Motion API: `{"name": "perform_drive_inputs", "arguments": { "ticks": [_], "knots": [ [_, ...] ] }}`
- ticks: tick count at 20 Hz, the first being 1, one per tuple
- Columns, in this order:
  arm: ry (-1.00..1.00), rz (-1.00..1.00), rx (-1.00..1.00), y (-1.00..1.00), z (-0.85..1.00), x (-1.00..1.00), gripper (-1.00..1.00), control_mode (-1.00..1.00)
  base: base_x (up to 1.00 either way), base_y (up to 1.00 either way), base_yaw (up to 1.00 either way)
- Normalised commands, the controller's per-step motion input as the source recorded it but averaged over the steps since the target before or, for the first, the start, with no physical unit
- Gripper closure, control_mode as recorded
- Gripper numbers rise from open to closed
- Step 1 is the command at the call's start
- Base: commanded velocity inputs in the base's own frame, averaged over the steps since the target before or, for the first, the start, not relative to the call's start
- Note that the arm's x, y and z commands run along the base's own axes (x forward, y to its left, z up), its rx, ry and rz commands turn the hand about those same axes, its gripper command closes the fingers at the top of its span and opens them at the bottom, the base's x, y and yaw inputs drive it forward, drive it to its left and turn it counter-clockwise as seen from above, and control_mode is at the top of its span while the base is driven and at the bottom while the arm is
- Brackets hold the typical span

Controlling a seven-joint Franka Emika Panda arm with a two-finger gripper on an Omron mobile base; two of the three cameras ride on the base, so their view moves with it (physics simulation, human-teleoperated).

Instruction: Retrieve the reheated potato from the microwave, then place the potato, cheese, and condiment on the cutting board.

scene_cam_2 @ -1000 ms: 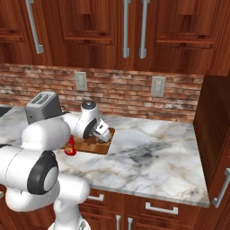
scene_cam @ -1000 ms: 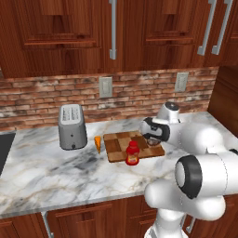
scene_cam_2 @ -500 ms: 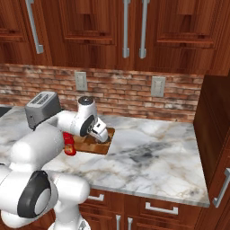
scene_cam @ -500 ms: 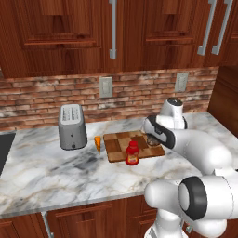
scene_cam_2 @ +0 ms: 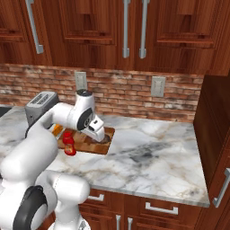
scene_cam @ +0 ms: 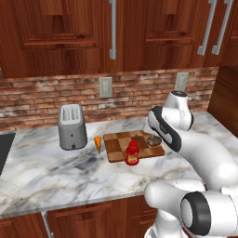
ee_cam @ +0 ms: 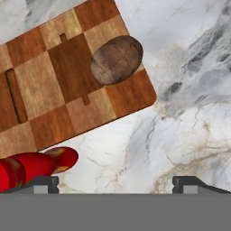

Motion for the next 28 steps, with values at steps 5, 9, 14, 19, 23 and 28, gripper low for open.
{"name": "perform_drive_inputs", "arguments": {
  "ticks": [5,9,14,19,23,28],
  "knots": [
    [0.0,0.13,0.02,0.25,0.15,-0.38,-1.0,-1.0,0.0,0.0,0.0],
    [0.0,0.18,0.0,0.34,0.14,-0.19,-1.0,-1.0,0.0,0.0,0.0],
    [0.0,0.17,-0.05,0.31,0.24,-0.03,-1.0,-1.0,0.0,0.0,0.0],
    [0.0,0.11,-0.08,0.27,0.31,-0.01,-1.0,-1.0,0.0,0.0,0.0],
    [0.0,0.07,-0.11,0.33,0.22,0.0,-1.0,-1.0,0.0,0.0,0.0],
    [0.0,0.06,-0.04,0.32,-0.03,0.05,-1.0,-1.0,0.0,0.0,0.0]
  ]
}}
